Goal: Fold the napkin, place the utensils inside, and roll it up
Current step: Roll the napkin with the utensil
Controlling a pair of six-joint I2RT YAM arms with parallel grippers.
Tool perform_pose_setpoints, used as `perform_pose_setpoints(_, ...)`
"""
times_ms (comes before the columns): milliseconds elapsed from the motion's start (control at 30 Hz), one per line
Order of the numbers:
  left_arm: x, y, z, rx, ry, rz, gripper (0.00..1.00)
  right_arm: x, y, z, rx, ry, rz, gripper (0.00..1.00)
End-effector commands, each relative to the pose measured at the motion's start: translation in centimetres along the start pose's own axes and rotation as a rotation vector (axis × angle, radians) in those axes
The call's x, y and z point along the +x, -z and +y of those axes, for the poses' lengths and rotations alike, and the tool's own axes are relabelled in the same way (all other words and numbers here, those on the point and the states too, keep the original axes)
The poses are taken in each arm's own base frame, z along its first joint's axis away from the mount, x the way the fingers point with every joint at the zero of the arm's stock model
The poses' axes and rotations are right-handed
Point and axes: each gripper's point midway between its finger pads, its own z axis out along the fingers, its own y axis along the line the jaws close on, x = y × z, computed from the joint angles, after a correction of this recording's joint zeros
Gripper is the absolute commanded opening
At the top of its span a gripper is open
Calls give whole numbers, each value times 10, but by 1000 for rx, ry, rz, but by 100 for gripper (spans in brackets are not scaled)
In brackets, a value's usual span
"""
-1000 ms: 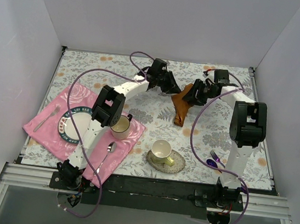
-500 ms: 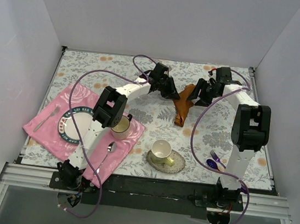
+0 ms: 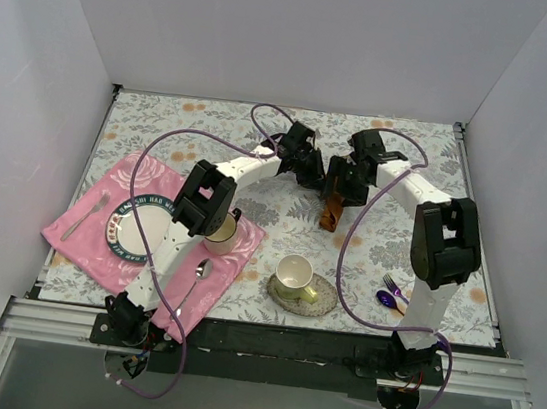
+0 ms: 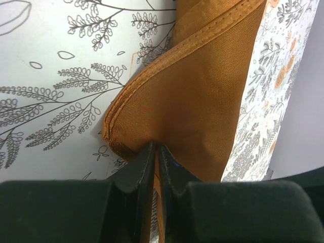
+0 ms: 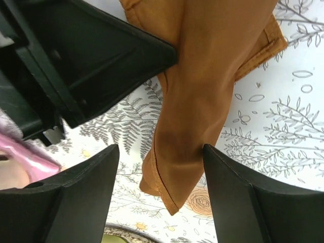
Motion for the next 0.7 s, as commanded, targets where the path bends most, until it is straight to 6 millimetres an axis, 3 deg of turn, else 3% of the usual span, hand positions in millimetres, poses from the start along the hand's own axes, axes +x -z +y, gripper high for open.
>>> perform_pose_setpoints(0, -6, 11, -5, -13, -33, -14, 7, -4, 5, -3, 125, 35, -22, 75)
perform_pose_setpoints(300, 10, 4, -1, -16, -24, 25, 5, -3, 13, -19, 253, 46, -44, 75)
perform_pose_setpoints(667, 17, 0, -12, 19, 1, 36, 5, 2, -11, -18, 226, 12, -13, 71)
